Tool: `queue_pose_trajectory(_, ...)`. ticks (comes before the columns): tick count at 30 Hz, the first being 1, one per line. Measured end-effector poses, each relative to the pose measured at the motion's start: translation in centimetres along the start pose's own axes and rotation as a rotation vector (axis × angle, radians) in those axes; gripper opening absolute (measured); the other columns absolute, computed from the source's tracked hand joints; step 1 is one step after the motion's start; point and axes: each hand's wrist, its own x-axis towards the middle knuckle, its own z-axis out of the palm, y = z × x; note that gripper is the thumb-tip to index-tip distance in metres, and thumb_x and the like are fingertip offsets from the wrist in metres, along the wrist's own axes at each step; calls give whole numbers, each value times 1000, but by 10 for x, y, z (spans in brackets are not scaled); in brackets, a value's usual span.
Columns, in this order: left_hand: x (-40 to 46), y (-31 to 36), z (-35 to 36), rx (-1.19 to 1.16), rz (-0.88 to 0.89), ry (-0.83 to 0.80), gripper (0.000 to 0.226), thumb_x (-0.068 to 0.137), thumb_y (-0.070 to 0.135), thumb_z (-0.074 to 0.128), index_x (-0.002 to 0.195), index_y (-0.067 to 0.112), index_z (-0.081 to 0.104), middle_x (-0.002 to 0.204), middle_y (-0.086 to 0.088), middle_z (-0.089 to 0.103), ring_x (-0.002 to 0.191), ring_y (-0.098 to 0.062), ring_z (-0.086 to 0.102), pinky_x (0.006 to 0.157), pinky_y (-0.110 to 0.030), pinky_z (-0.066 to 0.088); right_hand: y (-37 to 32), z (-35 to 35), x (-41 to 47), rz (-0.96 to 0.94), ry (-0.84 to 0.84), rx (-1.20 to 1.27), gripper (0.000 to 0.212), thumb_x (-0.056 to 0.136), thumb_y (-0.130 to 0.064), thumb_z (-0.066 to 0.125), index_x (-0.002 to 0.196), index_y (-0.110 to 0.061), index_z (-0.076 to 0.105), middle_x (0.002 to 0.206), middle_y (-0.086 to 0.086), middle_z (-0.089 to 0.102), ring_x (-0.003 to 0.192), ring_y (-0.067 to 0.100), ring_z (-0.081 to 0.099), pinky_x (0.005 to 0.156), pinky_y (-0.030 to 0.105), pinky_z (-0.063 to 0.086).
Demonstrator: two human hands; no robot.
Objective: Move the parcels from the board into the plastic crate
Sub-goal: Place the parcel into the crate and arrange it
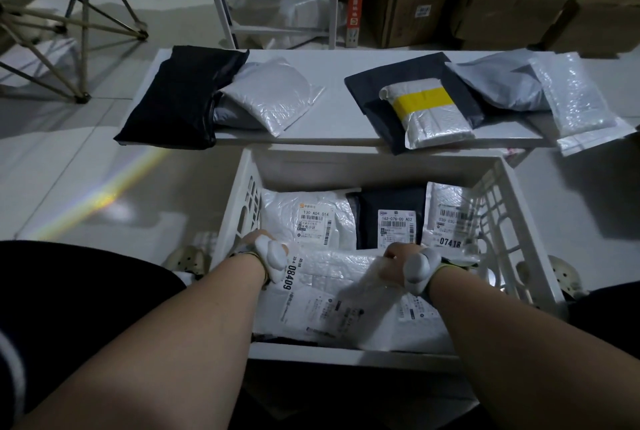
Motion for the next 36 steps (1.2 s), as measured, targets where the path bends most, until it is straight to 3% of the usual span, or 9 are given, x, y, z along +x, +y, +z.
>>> queue_pose_trajectory(2, 4, -7, 2, -63, -15, -71, 13, 95, 10, 51, 94, 1, 61, 102, -17, 58, 95, -22, 48, 78, -29, 38, -2, -4, 3, -16, -21, 29, 41, 97, -21, 48, 137, -10, 44, 140, 8, 49, 128, 23, 47, 100, 27, 38)
queue_pose_trajectory(4, 8, -12, 4, -19, 8, -125, 21, 96, 2, 46, 82, -6, 60, 97, -21, 58, 98, -23, 46, 75, -24, 36, -4, -5, 9, -22, -26, 68, 42, 99, -16, 45, 139, -8, 41, 142, 10, 46, 130, 24, 45, 103, 28, 36)
queue_pose_trajectory(8, -4, 0, 0, 85, -2, -127, 31, 97, 16, 47, 119, -3, 56, 129, -18, 55, 118, -32, 53, 96, -35, 41, -6, -6, 13, -18, -7, 70, 46, 96, -20, 50, 140, -16, 41, 140, 9, 48, 126, 26, 49, 100, 31, 41)
queue_pose_trajectory(11, -12, 5, -6, 235, 22, -68, 37, 94, 23, 48, 128, 7, 53, 131, -15, 53, 118, -32, 52, 98, -40, 43, -7, -5, 15, 19, 54, 19, 44, 94, -24, 54, 137, -20, 46, 138, 9, 45, 122, 28, 51, 98, 34, 47)
queue_pose_trajectory(16, -25, 22, -8, 439, 294, 34, 45, 86, 21, 47, 131, 22, 49, 132, -7, 44, 123, -29, 41, 101, -44, 41, 2, -11, 18, 50, 100, 16, 34, 91, -25, 58, 124, -18, 55, 131, 10, 46, 117, 30, 52, 93, 34, 46)
queue_pose_trajectory(20, -25, 35, 2, 497, 460, -164, 48, 90, 19, 47, 137, 20, 43, 135, -10, 49, 120, -29, 50, 100, -41, 44, -6, -12, 14, 14, 4, 65, 38, 96, -20, 49, 134, -19, 50, 136, 8, 51, 121, 26, 53, 98, 33, 44)
queue_pose_trajectory(28, -18, 37, 1, 615, 383, -380, 42, 97, 21, 43, 138, 14, 46, 139, -10, 49, 124, -28, 50, 103, -34, 40, -11, -4, 17, -75, -62, -19, 40, 97, -29, 45, 137, -30, 49, 143, -6, 48, 131, 17, 45, 109, 28, 35)
queue_pose_trajectory(32, -17, 37, 3, 573, 379, -356, 40, 96, 22, 43, 134, 13, 50, 135, -10, 53, 119, -27, 53, 100, -33, 42, -12, -2, 21, -68, -55, -29, 41, 96, -26, 47, 137, -32, 48, 142, -7, 48, 130, 17, 46, 108, 28, 37)
queue_pose_trajectory(36, -16, 34, 2, 470, 424, -207, 34, 94, 25, 46, 125, 15, 56, 128, -9, 55, 112, -25, 57, 94, -30, 45, -9, -5, 22, -32, 66, 205, 38, 92, -19, 50, 129, -23, 55, 128, 4, 60, 115, 24, 58, 94, 30, 49)
